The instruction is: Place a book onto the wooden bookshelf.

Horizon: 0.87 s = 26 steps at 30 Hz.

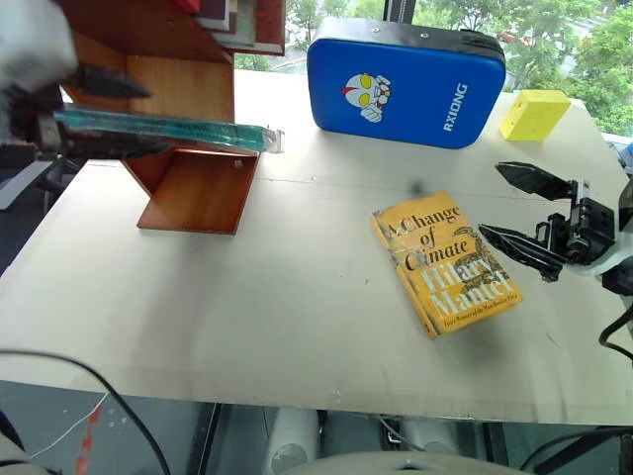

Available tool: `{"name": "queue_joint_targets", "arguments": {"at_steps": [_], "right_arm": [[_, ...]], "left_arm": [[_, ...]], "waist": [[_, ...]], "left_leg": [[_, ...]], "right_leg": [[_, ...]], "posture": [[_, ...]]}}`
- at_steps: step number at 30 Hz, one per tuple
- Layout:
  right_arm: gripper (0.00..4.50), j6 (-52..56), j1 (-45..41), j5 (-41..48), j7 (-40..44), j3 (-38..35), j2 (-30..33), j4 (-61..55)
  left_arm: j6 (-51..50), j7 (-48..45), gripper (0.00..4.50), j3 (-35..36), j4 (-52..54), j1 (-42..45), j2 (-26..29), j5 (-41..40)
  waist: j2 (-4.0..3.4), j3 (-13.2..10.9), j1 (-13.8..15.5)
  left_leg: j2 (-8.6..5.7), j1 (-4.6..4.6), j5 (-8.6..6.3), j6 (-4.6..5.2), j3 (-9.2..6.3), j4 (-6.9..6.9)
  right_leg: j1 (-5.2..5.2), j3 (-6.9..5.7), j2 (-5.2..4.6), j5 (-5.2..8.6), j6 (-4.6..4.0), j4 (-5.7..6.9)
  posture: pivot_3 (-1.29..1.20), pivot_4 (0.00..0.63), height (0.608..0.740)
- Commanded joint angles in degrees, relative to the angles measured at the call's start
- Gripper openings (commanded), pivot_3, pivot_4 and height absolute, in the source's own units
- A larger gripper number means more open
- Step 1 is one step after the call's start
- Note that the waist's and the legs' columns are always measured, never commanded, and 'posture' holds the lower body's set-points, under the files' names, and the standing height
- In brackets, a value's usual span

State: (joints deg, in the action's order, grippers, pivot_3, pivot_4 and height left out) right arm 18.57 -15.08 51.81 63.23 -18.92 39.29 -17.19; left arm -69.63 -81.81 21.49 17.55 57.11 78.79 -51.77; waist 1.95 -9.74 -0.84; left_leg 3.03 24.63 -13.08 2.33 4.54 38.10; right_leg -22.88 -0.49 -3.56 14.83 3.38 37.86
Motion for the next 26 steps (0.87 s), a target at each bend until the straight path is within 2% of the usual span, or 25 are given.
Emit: {"name": "queue_joint_targets", "arguments": {"at_steps": [1,4,6,9,10,13,17,22,26], "right_arm": [[4.50,-0.7,0.4,-0.5,1.2,-1.9,1.3,0.1],[4.50,-0.9,4.1,-2.5,0.0,-3.9,2.3,0.4],[4.50,-0.5,8.0,-4.6,-0.5,-5.0,3.6,0.1],[4.50,-1.6,14.5,-9.1,-0.6,-7.3,5.9,1.2],[4.50,-2.6,16.9,-10.7,-0.1,-8.7,6.5,2.3],[4.50,-3.9,22.9,-12.8,0.9,-12.8,7.3,5.0],[4.50,-7.8,29.8,-16.7,2.9,-17.5,8.1,10.0],[4.50,-12.0,34.3,-21.0,4.9,-21.0,10.1,17.7],[4.50,-13.7,33.9,-22.1,5.4,-21.1,11.4,21.1]], "left_arm": [[-9.6,13.8,3.21,6.6,7.1,-5.1,-9.9,-10.9],[-6.7,29.2,3.21,9.3,16.4,-15.6,-24.5,-12.1],[-2.9,36.4,3.21,8.2,20.5,-21.8,-32.5,-10.6],[1.6,41.5,3.21,3.9,23.4,-30.8,-39.9,-8.2],[4.8,41.8,3.21,1.5,23.7,-34.5,-41.1,-4.9],[13.3,41.6,3.21,-4.1,21.3,-43.9,-41.2,4.6],[28.4,34.2,3.21,-7.0,12.4,-54.7,-37.2,15.6],[38.2,28.1,3.21,-6.4,4.1,-59.6,-34.1,20.5],[40.9,25.3,3.21,-7.0,2.7,-60.0,-33.6,20.5]], "waist": [[-0.81,0.1,0.5],[-1.01,0.2,1.1],[-0.73,0.1,1.2],[-0.52,0.2,1.1],[-0.49,0.1,1.1],[-0.57,0.2,1.3],[-0.58,0.2,1.5],[-0.73,0.3,1.5],[-0.72,0.3,1.5]], "left_leg": [[-0.02,-0.18,0.00,0.00,-0.03,-0.01],[-0.03,-0.97,0.02,-0.03,-0.24,-0.25],[-0.01,-1.13,0.04,-0.07,-0.24,-0.20],[0.06,-0.92,0.04,-0.11,-0.24,0.03],[0.03,-0.88,0.03,-0.11,-0.21,0.05],[-0.11,-0.92,0.00,-0.07,-0.12,-0.06],[-0.28,-0.96,-0.02,-0.04,-0.13,-0.28],[-0.16,-0.95,-0.02,-0.02,-0.03,-0.34],[-0.18,-0.87,-0.06,0.05,0.05,-0.38]], "right_leg": [[0.17,-0.01,0.02,0.02,0.02,0.00],[0.92,-0.08,0.15,0.06,0.02,-0.02],[1.11,-0.05,0.16,-0.07,-0.21,0.09],[1.06,0.12,0.32,-0.12,-0.28,0.00],[1.06,0.15,0.30,-0.12,-0.28,-0.08],[1.06,0.22,0.20,-0.12,-0.27,-0.22],[0.98,0.19,0.15,0.02,-0.51,-0.25],[0.84,0.18,-0.10,0.02,-0.55,-0.26],[0.71,0.18,-0.48,0.02,-0.55,-0.35]], "posture": [[0.00,0.150,0.740],[0.00,0.150,0.740],[0.00,0.150,0.740],[0.00,0.150,0.740],[0.00,0.150,0.740],[0.00,0.150,0.740],[0.00,0.150,0.740],[0.00,0.150,0.740],[0.00,0.150,0.740]]}}
